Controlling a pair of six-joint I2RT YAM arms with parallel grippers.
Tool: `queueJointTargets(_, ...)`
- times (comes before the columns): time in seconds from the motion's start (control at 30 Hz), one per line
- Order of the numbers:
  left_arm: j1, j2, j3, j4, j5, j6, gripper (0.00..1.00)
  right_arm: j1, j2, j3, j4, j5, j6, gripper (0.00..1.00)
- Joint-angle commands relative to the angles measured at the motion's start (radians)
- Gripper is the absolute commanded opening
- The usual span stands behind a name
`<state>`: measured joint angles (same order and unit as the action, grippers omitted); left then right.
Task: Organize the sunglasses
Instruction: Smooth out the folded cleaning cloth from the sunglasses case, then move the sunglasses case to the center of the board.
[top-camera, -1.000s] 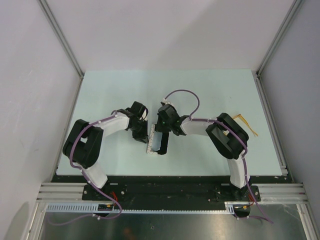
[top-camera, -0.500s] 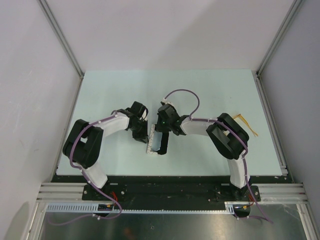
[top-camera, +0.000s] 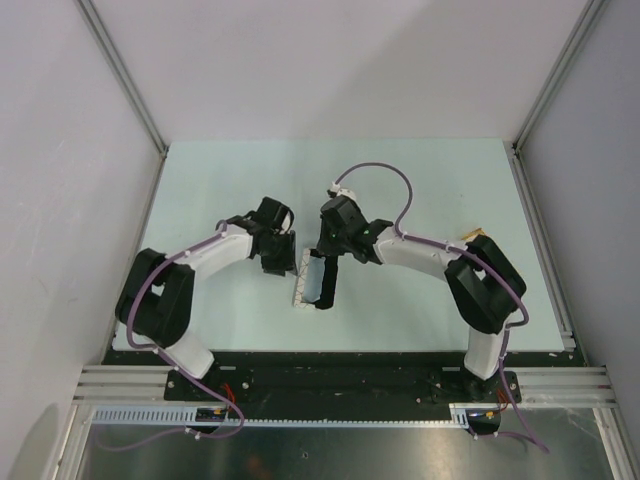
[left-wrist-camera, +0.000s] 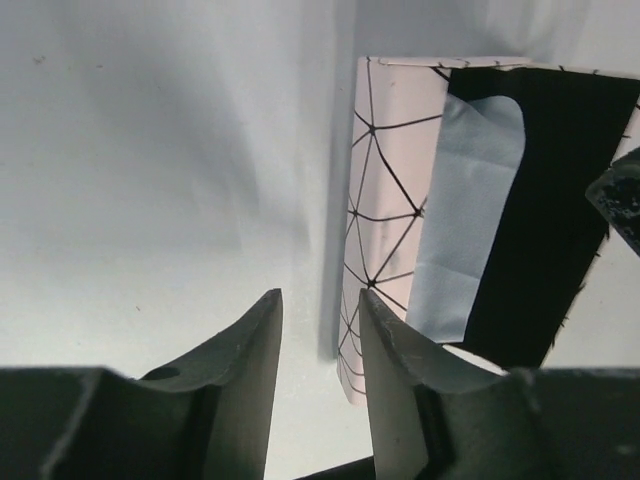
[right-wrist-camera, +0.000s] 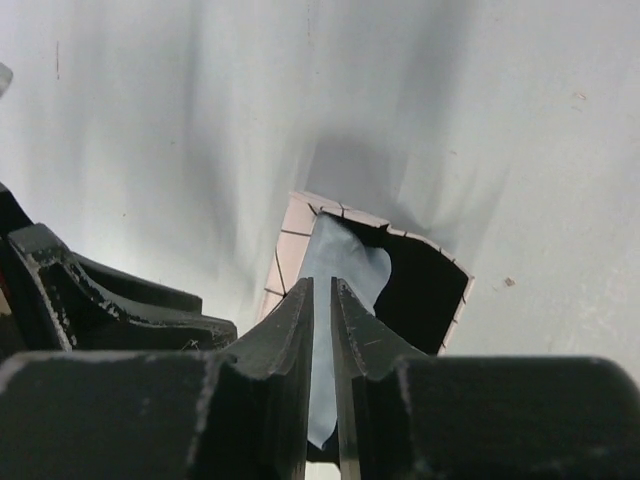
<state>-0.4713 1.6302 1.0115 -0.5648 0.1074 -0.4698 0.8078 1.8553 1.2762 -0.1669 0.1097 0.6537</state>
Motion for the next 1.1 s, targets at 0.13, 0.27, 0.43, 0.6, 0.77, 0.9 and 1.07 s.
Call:
queueJointTargets(0.13,-0.007,-0.112,0.044,0.017,-0.006,0.043,0.64,-0.001,-0.175,0.015,-0.207,0.12,-0.055,0.24)
queueJointTargets(0.27,-0.007,-0.109,0.035,0.065,0.055,0.074,0.74,-0.048,-0.255,0.003,-0.273,0.166,-0.045,0.34)
queueJointTargets(0.43,-0.016,-0.041,0.041,0.086,0.121,0.105,0.77,-0.133,-0.362,-0.027,-0.353,0.18,-0.039,0.39)
queueJointTargets(0.6,-0.023,0.016,0.053,0.109,0.13,0.096,0.74,-0.266,-0.473,-0.081,-0.402,0.191,-0.049,0.41)
queueJointTargets(0.77,-0.024,0.086,0.058,0.109,0.113,0.063,0.64,-0.389,-0.58,-0.141,-0.434,0.17,-0.06,0.42)
queueJointTargets(0.9,-0.023,0.106,0.055,0.109,0.098,0.04,0.57,-0.488,-0.63,-0.185,-0.448,0.127,-0.06,0.42)
queueJointTargets(1.07,-0.024,0.08,0.045,0.109,0.038,0.013,0.52,-0.614,-0.676,-0.259,-0.447,0.073,-0.02,0.42)
